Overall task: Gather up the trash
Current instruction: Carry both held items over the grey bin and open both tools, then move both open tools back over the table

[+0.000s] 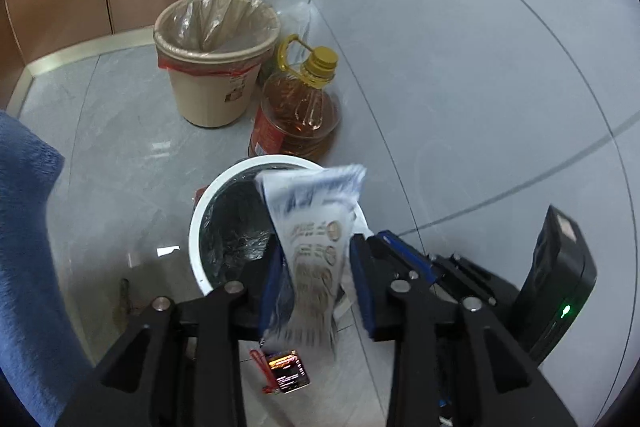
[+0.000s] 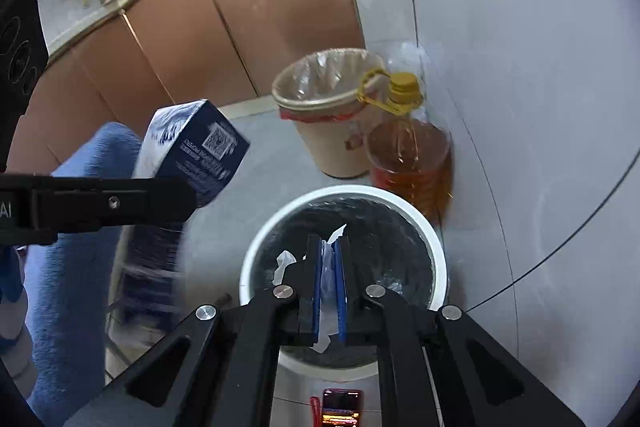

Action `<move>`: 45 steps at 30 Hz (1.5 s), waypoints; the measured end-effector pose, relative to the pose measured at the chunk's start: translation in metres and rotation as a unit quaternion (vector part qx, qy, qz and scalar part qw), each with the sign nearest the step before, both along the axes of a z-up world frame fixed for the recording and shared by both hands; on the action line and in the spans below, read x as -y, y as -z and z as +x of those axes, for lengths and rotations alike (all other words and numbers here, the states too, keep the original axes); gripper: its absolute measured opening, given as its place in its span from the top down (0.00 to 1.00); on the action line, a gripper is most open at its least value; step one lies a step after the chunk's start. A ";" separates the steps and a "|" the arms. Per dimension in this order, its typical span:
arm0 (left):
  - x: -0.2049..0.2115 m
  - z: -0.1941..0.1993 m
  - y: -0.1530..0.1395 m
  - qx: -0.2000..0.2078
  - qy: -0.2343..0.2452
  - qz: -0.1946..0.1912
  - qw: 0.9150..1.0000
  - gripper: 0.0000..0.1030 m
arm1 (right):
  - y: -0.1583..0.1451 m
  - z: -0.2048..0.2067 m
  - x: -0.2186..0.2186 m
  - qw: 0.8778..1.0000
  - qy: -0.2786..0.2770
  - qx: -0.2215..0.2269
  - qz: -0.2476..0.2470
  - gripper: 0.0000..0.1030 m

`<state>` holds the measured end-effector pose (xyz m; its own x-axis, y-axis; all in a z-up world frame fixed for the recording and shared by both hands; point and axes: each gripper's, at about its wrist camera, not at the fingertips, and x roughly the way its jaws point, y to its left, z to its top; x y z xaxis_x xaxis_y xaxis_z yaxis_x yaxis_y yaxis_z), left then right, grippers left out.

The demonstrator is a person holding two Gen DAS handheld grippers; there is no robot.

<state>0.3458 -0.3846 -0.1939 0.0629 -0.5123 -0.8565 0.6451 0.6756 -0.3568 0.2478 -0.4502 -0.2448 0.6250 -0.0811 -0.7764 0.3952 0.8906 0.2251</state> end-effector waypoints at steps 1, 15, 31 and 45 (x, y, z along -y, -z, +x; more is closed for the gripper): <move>0.002 0.005 0.005 -0.004 -0.005 -0.003 1.000 0.62 | 0.005 0.003 0.002 1.000 0.002 -0.006 -0.001 0.90; -0.067 -0.020 -0.083 0.062 -0.065 -0.072 0.993 0.61 | -0.030 -0.011 -0.013 1.000 0.006 0.015 -0.026 0.61; -0.202 -0.104 -0.234 0.219 -0.161 -0.141 0.952 0.49 | -0.203 -0.068 -0.102 0.983 -0.042 0.162 -0.077 0.55; -0.328 -0.163 -0.297 0.299 -0.203 -0.134 0.923 0.47 | -0.294 -0.109 -0.197 0.960 -0.113 0.237 -0.095 0.53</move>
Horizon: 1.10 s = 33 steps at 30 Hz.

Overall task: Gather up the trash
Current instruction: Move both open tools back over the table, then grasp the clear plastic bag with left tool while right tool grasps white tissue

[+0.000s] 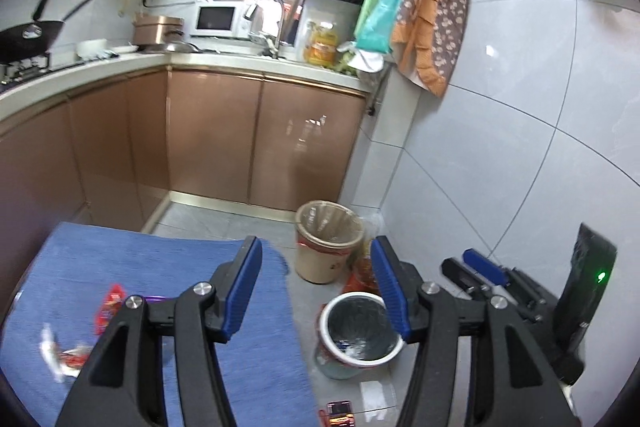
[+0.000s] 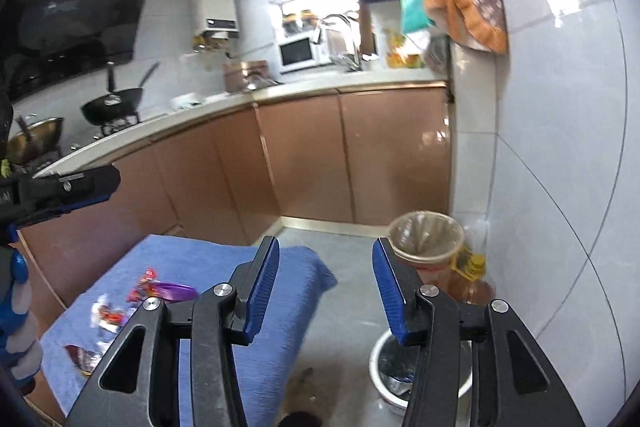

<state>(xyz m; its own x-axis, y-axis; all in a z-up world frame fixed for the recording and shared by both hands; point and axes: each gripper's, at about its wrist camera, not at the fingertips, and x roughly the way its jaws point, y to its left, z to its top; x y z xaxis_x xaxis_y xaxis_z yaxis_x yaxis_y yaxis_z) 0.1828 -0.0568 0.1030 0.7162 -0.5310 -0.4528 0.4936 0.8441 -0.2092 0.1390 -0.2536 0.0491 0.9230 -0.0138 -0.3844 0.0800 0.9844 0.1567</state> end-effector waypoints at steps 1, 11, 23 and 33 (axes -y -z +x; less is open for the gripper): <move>-0.009 -0.003 -0.001 0.002 -0.007 0.002 1.000 0.47 | -0.004 -0.002 -0.008 1.000 -0.007 0.004 0.000 0.53; -0.104 -0.006 0.001 0.004 -0.079 0.017 0.997 0.47 | -0.019 -0.006 -0.056 0.998 -0.063 0.023 0.008 0.50; -0.208 0.015 0.055 -0.046 -0.139 0.041 0.988 0.47 | 0.009 0.022 -0.106 0.990 -0.133 -0.018 0.031 0.49; -0.268 0.042 0.124 -0.118 -0.168 0.061 0.977 0.47 | 0.074 0.062 -0.170 0.963 -0.236 -0.113 0.063 0.48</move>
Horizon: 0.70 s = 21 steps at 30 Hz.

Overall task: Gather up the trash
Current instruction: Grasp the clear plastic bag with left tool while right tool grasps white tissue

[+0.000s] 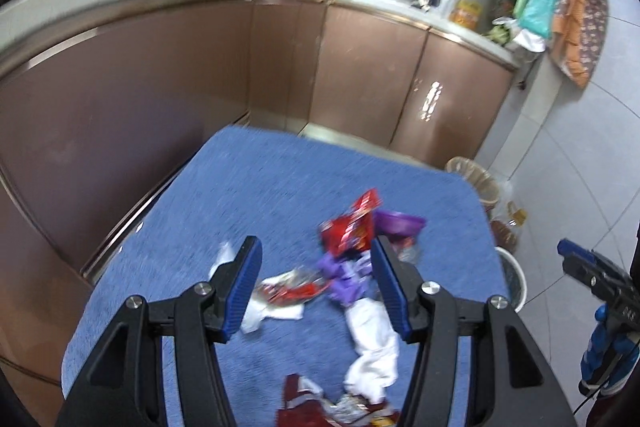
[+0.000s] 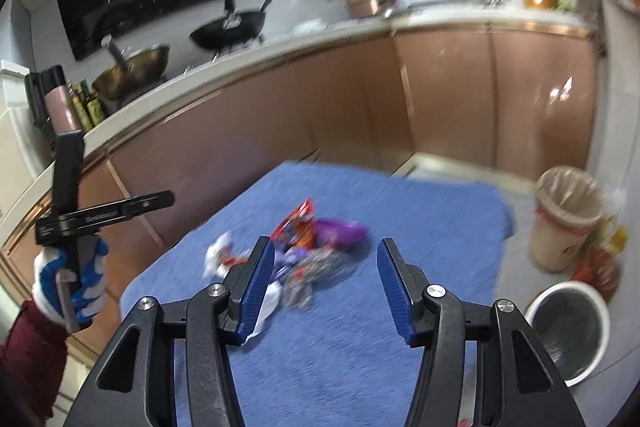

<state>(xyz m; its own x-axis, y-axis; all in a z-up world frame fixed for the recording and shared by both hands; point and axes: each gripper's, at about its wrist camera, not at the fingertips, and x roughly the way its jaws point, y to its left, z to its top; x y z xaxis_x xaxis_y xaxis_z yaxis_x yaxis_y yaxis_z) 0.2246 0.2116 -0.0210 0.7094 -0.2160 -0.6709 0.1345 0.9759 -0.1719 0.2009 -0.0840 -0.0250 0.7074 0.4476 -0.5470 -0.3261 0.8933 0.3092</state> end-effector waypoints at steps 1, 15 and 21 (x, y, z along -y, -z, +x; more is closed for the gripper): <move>-0.007 0.005 0.009 -0.009 -0.006 -0.002 1.000 0.47 | 0.006 0.004 -0.007 1.000 -0.007 -0.008 -0.001 0.48; -0.074 0.079 0.115 -0.129 -0.080 -0.085 0.985 0.47 | 0.110 0.052 -0.104 0.982 -0.124 -0.145 0.012 0.41; -0.078 0.101 0.139 -0.163 -0.086 -0.093 0.979 0.49 | 0.130 0.067 -0.126 0.975 -0.143 -0.170 0.013 0.41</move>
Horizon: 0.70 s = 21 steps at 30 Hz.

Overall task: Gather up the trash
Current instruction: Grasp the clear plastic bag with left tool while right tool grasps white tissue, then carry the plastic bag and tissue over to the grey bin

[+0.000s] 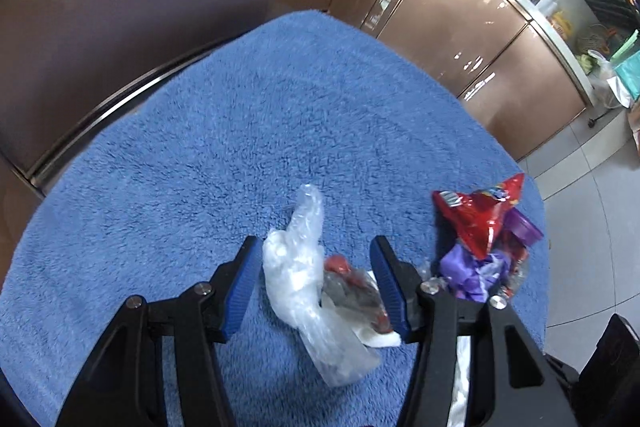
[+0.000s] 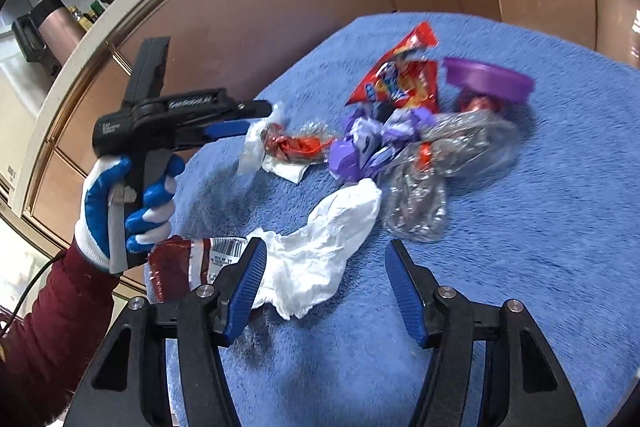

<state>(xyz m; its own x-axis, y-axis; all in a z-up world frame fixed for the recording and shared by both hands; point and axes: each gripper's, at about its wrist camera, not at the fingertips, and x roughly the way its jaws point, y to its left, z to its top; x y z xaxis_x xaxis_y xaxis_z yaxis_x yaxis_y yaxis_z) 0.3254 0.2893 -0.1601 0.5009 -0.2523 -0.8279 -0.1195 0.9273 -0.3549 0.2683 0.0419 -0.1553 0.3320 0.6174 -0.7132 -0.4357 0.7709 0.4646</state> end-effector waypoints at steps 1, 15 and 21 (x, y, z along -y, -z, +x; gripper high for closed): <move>0.000 0.003 0.004 -0.005 -0.001 0.001 1.000 0.49 | 0.003 0.003 -0.003 1.000 -0.002 -0.004 0.001 0.41; -0.010 -0.006 0.007 0.007 -0.009 -0.022 1.000 0.71 | 0.024 0.015 -0.022 0.999 -0.018 -0.018 0.022 0.91; -0.020 -0.029 -0.015 0.028 -0.022 -0.017 0.999 0.71 | 0.000 -0.001 -0.023 0.999 -0.023 0.022 0.018 0.95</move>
<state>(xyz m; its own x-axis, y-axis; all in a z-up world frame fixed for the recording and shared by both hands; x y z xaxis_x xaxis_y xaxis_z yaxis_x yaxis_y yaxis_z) 0.2966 0.3097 -0.1449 0.5569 -0.2562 -0.7901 -0.1396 0.9088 -0.3931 0.2672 0.0652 -0.1550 0.3338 0.6577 -0.6753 -0.4904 0.7329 0.4715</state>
